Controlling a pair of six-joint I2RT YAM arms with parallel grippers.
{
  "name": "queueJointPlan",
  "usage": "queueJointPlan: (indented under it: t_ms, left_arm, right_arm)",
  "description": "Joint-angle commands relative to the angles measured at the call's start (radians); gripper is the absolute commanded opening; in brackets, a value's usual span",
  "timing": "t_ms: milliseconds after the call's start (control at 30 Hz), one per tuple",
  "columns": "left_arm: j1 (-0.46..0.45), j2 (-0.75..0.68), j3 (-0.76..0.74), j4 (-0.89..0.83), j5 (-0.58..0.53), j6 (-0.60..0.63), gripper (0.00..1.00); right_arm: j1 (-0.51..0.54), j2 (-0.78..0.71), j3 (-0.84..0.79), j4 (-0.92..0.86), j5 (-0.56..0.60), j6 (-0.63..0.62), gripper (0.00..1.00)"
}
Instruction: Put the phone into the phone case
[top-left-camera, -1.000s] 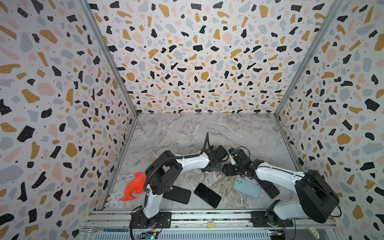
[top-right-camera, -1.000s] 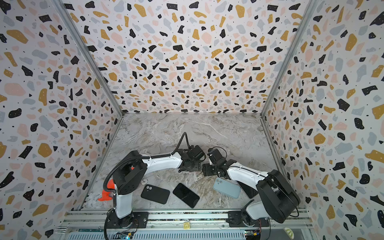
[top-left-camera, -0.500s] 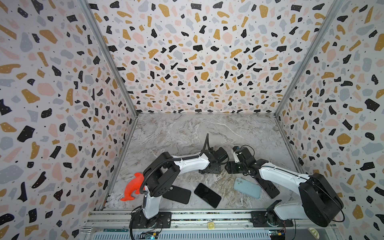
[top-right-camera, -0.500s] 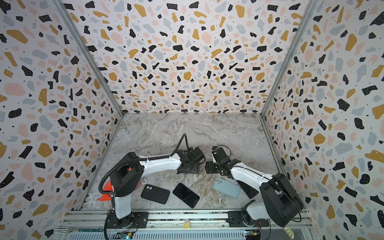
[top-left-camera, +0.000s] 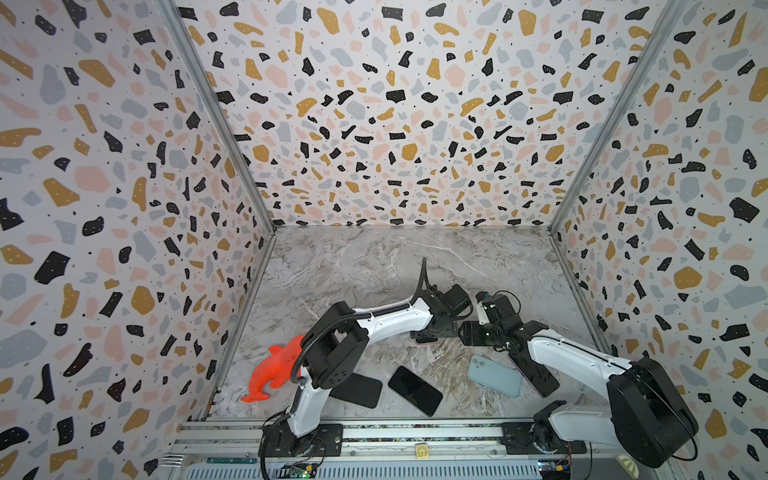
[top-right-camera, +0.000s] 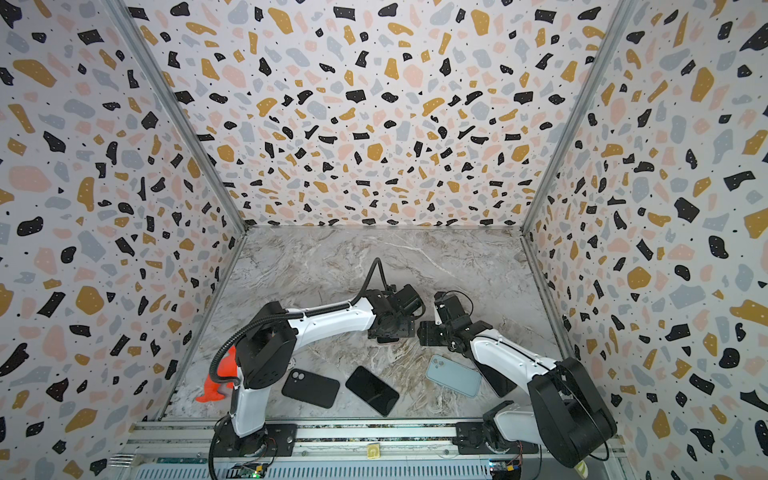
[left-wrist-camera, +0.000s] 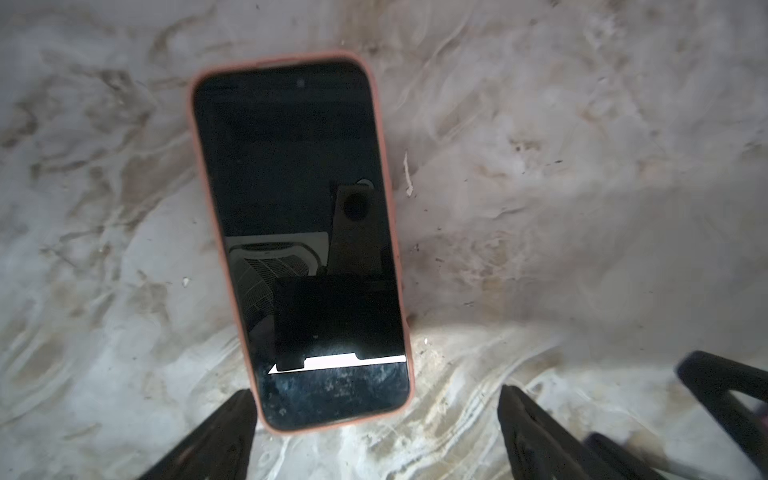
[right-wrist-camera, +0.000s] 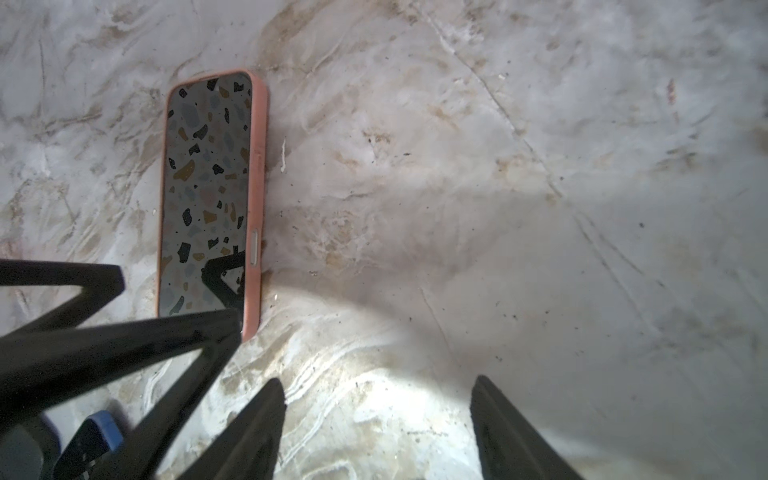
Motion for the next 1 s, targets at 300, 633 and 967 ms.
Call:
queueJointPlan:
  t_ms: [300,633,967]
  left_arm:
    - [-0.005,0.044,0.006,-0.079,-0.014,-0.024,1.0]
    - [0.029,0.06,-0.032,-0.009,-0.02,-0.012,0.91]
    - [0.051,0.039,-0.068,0.003,-0.055,-0.003,0.73]
  right_arm:
    - [-0.023,-0.004,-0.014,0.016,-0.042,-0.027,0.72]
    - [-0.022,-0.012,-0.018,0.019,-0.06,-0.021,0.72]
    - [-0.022,-0.01,-0.015,0.023,-0.068,-0.014,0.72]
